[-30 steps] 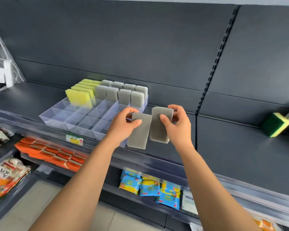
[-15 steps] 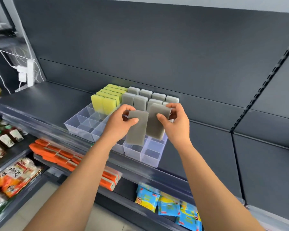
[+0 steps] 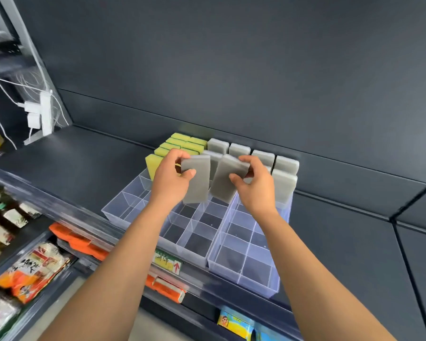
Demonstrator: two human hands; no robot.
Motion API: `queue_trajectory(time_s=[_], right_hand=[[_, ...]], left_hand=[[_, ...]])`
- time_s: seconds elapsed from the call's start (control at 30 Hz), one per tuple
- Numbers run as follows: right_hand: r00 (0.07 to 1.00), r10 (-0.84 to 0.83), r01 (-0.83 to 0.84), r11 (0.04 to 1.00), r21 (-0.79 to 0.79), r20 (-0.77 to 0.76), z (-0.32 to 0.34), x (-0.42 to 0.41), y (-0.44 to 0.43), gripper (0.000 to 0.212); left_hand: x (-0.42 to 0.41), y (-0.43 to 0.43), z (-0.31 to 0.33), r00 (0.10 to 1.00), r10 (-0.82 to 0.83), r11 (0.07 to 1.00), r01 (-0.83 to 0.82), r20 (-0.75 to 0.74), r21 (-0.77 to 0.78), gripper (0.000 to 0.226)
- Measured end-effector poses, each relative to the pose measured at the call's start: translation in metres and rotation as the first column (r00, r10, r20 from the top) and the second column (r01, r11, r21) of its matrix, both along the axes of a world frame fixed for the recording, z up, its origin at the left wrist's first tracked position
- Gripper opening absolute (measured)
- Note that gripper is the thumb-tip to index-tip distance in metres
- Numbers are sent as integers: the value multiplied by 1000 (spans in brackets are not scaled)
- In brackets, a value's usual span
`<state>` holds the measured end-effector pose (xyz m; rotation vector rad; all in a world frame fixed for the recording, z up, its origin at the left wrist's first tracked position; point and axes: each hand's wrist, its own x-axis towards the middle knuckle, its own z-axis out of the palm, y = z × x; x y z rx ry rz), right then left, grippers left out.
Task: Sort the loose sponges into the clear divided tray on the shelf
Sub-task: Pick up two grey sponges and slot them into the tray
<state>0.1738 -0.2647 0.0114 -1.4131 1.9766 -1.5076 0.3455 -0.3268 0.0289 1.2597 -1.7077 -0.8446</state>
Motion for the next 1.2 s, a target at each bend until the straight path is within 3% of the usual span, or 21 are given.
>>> queue_trajectory(time_s=[0.2,0.43,0.73,1.0,1.2], right_hand=[[990,-40,51,995,84,-133,-17,7,-14,35],[953,-101,158,971,182,-287,-35,23,-20,37],[878,-185,281,945,164,-441,-32,36,-22,35],[838,-173,296,941,165,-517,-31,36,-22,33],[819,-188,319,934,158,-542,-31,37,-21,38]], left_hand=[[5,-25,-6,998,-55,998,54,-18,-31,27],[11,-51,-9,968,-229,969,237,103,-71,29],[5,-70,-15,907,-370,911,397,204,-114,30],[7,-78,-25,852,-380,885,448,359,-125,28],[4,-77,-23,787,-246,831,471,566,-295,32]])
